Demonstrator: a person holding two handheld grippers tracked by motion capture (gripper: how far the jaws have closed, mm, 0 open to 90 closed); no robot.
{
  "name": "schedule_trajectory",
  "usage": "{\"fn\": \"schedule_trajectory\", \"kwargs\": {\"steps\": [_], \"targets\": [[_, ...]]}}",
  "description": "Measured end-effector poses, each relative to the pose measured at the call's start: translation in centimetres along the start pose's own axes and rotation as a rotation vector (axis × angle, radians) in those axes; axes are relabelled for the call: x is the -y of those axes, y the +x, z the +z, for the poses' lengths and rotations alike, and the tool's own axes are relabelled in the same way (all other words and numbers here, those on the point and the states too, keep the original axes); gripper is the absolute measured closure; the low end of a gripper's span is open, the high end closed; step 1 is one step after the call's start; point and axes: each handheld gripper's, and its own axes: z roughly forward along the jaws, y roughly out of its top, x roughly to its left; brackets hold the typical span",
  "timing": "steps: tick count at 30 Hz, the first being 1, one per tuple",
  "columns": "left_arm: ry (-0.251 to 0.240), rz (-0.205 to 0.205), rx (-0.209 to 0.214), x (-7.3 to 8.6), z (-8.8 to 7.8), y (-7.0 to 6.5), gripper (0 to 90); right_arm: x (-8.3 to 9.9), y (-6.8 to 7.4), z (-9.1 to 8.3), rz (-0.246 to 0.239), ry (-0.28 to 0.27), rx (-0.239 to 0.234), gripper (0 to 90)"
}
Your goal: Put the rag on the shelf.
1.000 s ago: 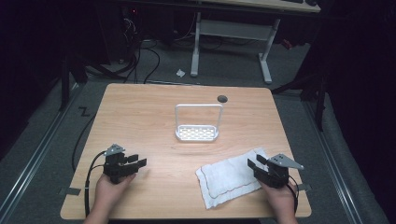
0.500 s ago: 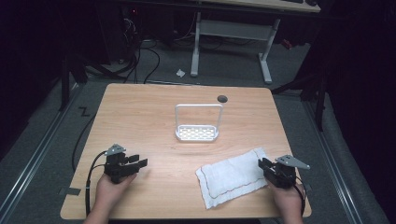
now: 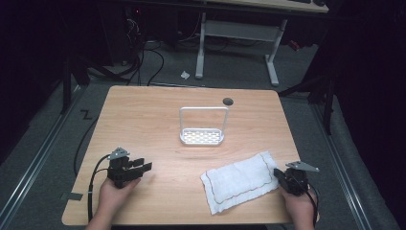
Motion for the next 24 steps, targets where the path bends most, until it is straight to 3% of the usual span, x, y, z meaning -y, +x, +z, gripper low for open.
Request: {"fn": "schedule_trajectory", "kwargs": {"steps": [4, 8, 9, 11, 13, 14, 15, 16, 17, 20, 21, 24], "targets": [[0.007, 0.012, 0.021, 0.0, 0.3, -0.9, 55.4, -0.4, 0.5, 0.5, -0.021, -0.004, -0.019, 90.0], [0.022, 0.049, 0.069, -0.1, 1.1, -3.0, 56.0, -0.7, 1.4, 0.9, -0.055, -0.005, -0.041, 90.0], [0.022, 0.049, 0.069, -0.1, 1.1, -3.0, 56.2, -0.7, 1.4, 0.9, -0.055, -0.005, -0.041, 90.0], [0.041, 0.095, 0.12, -0.2, 2.1, -5.2, 56.2, -0.9, 2.4, 1.2, -0.087, -0.009, -0.065, 90.0], [0.062, 0.142, 0.145, -0.1, 3.0, -6.7, 56.1, -1.0, 3.1, 1.5, -0.104, -0.009, -0.083, 90.0], [0.062, 0.142, 0.145, -0.1, 3.0, -6.7, 56.0, -1.0, 3.1, 1.5, -0.104, -0.009, -0.083, 90.0], [0.077, 0.181, 0.162, -0.1, 3.9, -8.2, 55.9, -1.2, 3.9, 1.7, -0.124, -0.01, -0.104, 90.0], [0.077, 0.181, 0.162, -0.1, 3.9, -8.2, 55.7, -1.2, 4.3, 1.8, -0.135, -0.01, -0.115, 90.0], [0.085, 0.203, 0.183, -0.1, 4.5, -9.3, 55.5, -1.3, 4.7, 1.9, -0.142, -0.009, -0.123, 90.0], [0.094, 0.211, 0.206, -0.1, 5.0, -10.0, 55.5, -1.4, 5.6, 2.1, -0.156, -0.009, -0.15, 90.0], [0.105, 0.231, 0.216, 0.0, 5.2, -10.6, 55.3, -1.5, 6.6, 2.3, -0.175, -0.009, -0.174, 90.0], [0.115, 0.252, 0.212, 0.2, 5.3, -11.0, 55.6, -1.8, 7.8, 2.4, -0.203, -0.001, -0.21, 90.0]]}}
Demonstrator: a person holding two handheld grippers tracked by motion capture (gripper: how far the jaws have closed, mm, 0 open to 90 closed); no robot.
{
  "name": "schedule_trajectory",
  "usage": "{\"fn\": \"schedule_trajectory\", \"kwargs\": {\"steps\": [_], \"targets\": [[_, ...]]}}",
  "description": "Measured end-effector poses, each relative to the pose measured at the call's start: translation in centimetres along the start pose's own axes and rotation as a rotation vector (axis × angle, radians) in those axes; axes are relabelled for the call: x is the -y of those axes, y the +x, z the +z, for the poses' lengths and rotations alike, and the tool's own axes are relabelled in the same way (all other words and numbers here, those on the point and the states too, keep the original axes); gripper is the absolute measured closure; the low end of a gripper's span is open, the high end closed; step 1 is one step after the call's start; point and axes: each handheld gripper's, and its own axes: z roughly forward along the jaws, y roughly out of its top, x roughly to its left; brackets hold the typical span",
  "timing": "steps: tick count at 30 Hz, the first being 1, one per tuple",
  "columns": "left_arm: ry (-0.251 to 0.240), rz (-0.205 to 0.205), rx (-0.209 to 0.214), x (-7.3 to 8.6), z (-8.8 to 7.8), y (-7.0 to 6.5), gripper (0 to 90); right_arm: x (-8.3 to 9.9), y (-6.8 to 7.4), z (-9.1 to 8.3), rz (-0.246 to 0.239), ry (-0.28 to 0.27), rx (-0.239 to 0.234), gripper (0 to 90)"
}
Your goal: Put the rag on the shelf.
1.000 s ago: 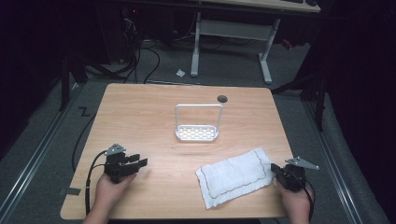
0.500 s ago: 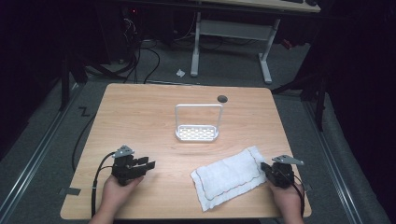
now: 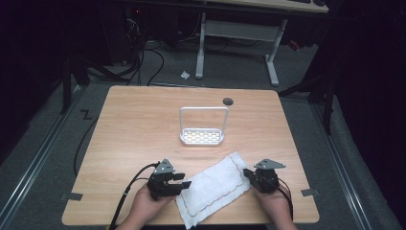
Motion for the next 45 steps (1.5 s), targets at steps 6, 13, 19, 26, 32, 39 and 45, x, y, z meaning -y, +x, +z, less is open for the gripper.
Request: {"fn": "schedule_trajectory", "kwargs": {"steps": [6, 13, 19, 26, 32, 39, 45], "targets": [[0.035, 0.011, -0.027, 0.5, 0.3, 0.1, 58.5, 0.3, -0.8, -3.1, 0.065, -0.112, 0.062, 83.9], [0.062, 0.028, -0.04, 0.5, 0.6, -0.1, 61.9, 1.4, -0.2, -3.0, 0.097, -0.069, -0.007, 70.9], [0.07, 0.011, -0.028, 0.5, 0.8, 0.3, 62.4, 1.8, 0.1, -2.1, 0.082, 0.002, -0.004, 79.1], [0.067, 0.018, -0.038, 0.9, 0.5, -0.1, 62.1, 0.7, 0.3, -3.0, 0.029, -0.041, 0.057, 88.3], [0.079, 0.036, -0.044, 1.2, 0.3, -0.9, 62.3, 0.2, -0.8, -1.4, 0.032, 0.014, 0.114, 88.2], [0.101, 0.062, -0.039, 2.1, -0.4, -2.7, 66.1, -1.3, -1.8, 0.5, 0.012, 0.059, 0.139, 88.2], [0.116, -0.001, 0.017, 3.0, -1.5, -3.4, 65.5, -2.2, -1.7, 1.6, 0.004, 0.051, 0.099, 88.2]]}}
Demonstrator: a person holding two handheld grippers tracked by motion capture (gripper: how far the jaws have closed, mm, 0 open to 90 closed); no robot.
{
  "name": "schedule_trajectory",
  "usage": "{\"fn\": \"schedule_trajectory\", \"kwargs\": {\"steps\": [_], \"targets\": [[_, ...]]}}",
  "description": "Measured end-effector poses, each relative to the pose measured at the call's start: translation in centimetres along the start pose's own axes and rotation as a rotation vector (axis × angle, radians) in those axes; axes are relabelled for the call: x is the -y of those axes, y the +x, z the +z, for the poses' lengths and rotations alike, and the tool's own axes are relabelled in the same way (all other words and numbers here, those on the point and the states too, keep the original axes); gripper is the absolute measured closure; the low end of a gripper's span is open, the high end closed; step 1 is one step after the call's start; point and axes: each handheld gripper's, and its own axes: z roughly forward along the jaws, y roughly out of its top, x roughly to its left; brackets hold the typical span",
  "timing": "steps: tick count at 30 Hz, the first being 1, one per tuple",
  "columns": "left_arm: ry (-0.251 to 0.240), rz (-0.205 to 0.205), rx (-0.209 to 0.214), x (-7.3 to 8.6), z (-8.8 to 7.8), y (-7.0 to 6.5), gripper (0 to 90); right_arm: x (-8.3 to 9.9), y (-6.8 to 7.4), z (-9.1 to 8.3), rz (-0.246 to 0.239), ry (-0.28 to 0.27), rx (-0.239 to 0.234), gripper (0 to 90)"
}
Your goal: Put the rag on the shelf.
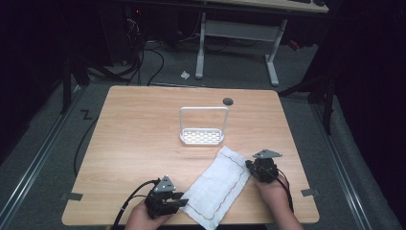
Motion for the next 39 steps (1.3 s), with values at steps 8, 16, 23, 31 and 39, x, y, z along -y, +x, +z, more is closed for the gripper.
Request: {"fn": "schedule_trajectory", "kwargs": {"steps": [8, 16, 23, 31, 39], "targets": [[-0.065, 0.011, 0.02, -3.5, 1.5, 0.9, 66.1, -1.0, 0.9, 1.1, -0.035, -0.018, -0.01, 88.2], [0.003, 0.13, -0.005, -4.8, 4.8, -0.6, 72.2, -1.1, 1.0, 1.3, -0.044, -0.021, -0.014, 88.2], [0.02, 0.1, 0.046, -2.3, 2.7, -1.5, 72.0, -2.0, 3.1, 2.0, -0.102, -0.02, -0.059, 88.2], [-0.007, 0.059, 0.102, -0.2, 1.2, -1.7, 71.4, -4.5, 6.9, 4.3, -0.161, -0.034, -0.119, 87.7], [-0.05, 0.051, 0.111, -0.3, 0.8, -1.4, 67.2, -5.8, 6.3, 4.4, -0.085, -0.098, -0.104, 73.6]]}}
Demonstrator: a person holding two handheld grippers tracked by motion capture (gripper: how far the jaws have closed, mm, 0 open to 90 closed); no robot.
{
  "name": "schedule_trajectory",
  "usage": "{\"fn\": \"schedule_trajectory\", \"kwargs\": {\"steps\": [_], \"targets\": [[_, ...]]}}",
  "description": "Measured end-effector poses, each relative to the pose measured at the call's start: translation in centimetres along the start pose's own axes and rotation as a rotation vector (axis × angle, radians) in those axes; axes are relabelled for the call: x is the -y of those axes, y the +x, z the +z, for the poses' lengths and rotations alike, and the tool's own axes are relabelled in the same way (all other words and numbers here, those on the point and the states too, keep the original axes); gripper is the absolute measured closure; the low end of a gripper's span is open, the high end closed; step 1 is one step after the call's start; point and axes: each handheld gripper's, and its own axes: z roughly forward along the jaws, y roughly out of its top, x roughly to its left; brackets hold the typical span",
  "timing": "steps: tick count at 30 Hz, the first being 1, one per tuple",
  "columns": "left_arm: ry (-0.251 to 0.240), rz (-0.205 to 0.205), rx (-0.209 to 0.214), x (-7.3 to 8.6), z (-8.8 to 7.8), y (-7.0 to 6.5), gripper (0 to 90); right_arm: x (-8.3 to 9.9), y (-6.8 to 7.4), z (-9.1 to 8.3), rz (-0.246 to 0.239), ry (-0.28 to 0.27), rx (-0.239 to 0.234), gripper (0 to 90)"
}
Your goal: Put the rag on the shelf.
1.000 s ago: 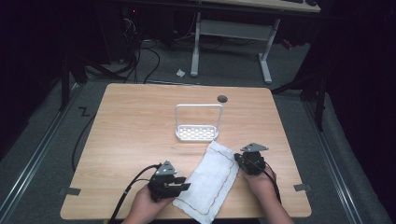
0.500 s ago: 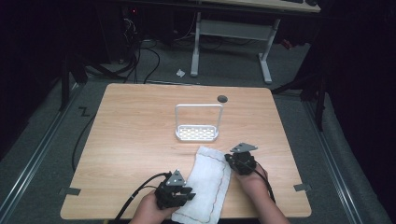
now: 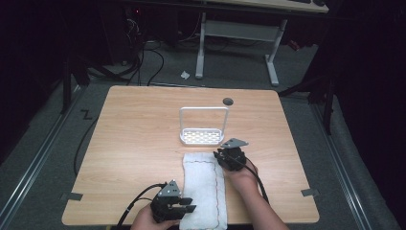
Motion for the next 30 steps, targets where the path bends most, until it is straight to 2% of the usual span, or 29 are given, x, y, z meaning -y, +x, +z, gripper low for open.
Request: {"fn": "schedule_trajectory", "kwargs": {"steps": [3, 6, 8, 11, 14, 16, 17, 19, 20, 21, 23, 25, 26, 27, 30], "targets": [[-0.033, -0.018, -0.012, -0.1, -0.5, 0.6, 65.6, 0.6, -0.9, -1.9, 0.003, -0.028, 0.02, 68.9], [-0.062, -0.046, -0.04, -0.2, -0.9, 1.4, 62.9, 2.0, -1.4, -3.4, 0.012, -0.012, 0.004, 64.3], [-0.08, -0.06, -0.064, -0.3, -1.2, 2.0, 62.1, 3.1, -1.4, -4.1, 0.01, -0.019, 0.008, 62.2], [-0.117, -0.083, -0.111, -0.6, -1.5, 2.9, 60.0, 4.3, -1.4, -4.7, 0.053, -0.034, -0.022, 59.8], [-0.155, -0.111, -0.161, -1.0, -1.6, 4.2, 57.0, 4.4, -0.9, -5.3, 0.026, -0.051, -0.01, 61.5], [-0.161, -0.12, -0.21, -1.3, -1.6, 4.9, 56.7, 4.3, -0.5, -5.5, -0.001, -0.069, -0.009, 61.5], [-0.161, -0.12, -0.21, -1.3, -1.6, 4.9, 56.3, 4.3, -0.4, -5.6, -0.007, -0.078, -0.011, 61.4], [-0.17, -0.11, -0.277, -2.0, -1.1, 5.9, 55.3, 4.2, -0.1, -5.6, -0.038, -0.087, -0.007, 58.9], [-0.17, -0.11, -0.277, -2.0, -1.1, 5.9, 54.6, 4.2, -0.1, -5.6, -0.038, -0.087, -0.007, 58.9], [-0.177, -0.091, -0.325, -2.6, -0.9, 6.5, 53.6, 4.2, 0.0, -5.6, -0.045, -0.094, -0.017, 56.6], [-0.184, -0.085, -0.337, -2.9, -0.7, 6.7, 51.7, 4.3, -0.1, -5.6, -0.034, -0.097, -0.021, 56.7], [-0.182, -0.063, -0.384, -3.8, 0.0, 7.5, 49.0, 4.3, -0.4, -5.5, -0.002, -0.096, -0.055, 54.1], [-0.182, -0.063, -0.384, -3.8, 0.0, 7.5, 48.2, 4.4, -0.5, -5.5, 0.006, -0.105, -0.059, 53.8], [-0.176, -0.053, -0.407, -4.4, 0.5, 8.0, 47.5, 4.4, -0.6, -5.5, 0.02, -0.111, -0.066, 53.4], [-0.166, -0.068, -0.411, -5.0, 1.2, 8.8, 46.3, 4.5, -0.9, -5.5, 0.029, -0.12, -0.063, 50.5]]}}
